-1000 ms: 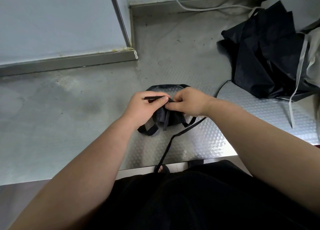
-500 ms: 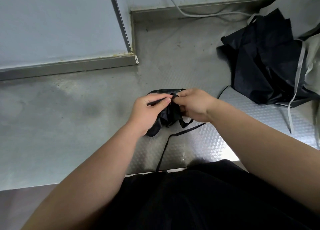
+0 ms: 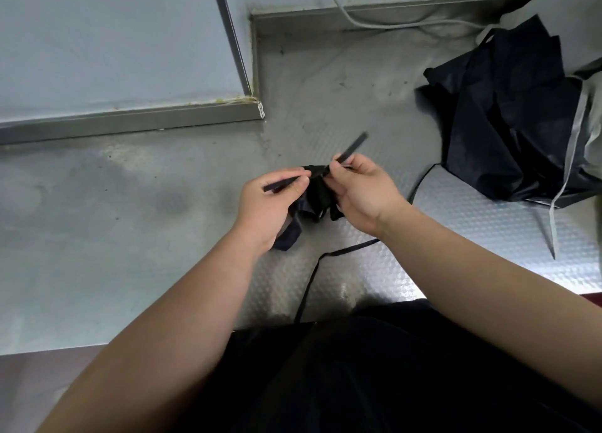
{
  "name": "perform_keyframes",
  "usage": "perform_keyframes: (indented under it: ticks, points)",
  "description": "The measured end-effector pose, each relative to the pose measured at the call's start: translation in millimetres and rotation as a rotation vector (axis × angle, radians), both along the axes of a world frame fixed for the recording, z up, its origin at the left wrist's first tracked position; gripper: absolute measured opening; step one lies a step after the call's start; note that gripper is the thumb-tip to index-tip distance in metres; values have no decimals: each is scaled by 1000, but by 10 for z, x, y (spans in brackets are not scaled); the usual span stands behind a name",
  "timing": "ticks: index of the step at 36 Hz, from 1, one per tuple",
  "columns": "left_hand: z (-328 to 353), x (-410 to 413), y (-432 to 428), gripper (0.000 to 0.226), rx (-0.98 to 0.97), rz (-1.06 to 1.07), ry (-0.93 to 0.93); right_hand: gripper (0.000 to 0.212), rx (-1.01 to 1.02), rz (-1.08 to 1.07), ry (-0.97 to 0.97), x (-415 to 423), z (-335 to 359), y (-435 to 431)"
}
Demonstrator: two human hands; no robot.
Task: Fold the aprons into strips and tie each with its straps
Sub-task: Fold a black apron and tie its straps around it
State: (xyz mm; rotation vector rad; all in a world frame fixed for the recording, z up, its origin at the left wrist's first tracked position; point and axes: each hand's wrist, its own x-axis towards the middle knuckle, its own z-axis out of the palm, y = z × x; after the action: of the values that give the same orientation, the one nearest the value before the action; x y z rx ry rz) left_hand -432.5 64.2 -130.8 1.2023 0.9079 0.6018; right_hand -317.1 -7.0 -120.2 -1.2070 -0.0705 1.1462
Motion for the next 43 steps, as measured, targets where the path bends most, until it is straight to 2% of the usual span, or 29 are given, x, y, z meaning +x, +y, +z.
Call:
perform_keyframes:
  ticks: [2, 6, 11, 16, 21, 25, 29, 32, 36, 41, 43]
  points:
    - [-22, -11, -2, 18, -20, 20, 1, 22, -6, -41, -51, 1, -24, 9]
    - [-62, -76, 16, 18, -49, 52, 15, 19, -115, 39, -281, -25, -100, -8]
    - [-50, -59, -28, 21, -34, 67, 28, 14, -153, -50, -235, -60, -138, 18]
    - [-47, -71, -58, 21, 62, 77, 125, 10, -265, -123, -306, 1, -140, 75]
    - [-71, -105, -23, 21, -23, 142, 116, 22, -291, -164, -282, 106, -150, 97]
    - [-84, -75, 18, 22, -97, 190, 93, 22, -318, -196, -284, 51, -133, 83]
    - [-104, -17, 62, 20, -152, 185, 96, 19, -360, -144, -324, 5, -149, 45]
    - [-47, 26, 11, 20, -189, 140, 32, 16, -333, -82, -268, 9, -174, -5]
    - [-21, 44, -42, 21, -144, 109, 25, 21, -317, -3, -243, 10, -137, -13]
    - [-34, 43, -73, 22, -140, 108, 27, 36, -496, -14, -261, 12, -108, 54]
    - [-37, 35, -66, 22, -141, 101, 25, 31, -550, 51, -302, 3, -72, 69]
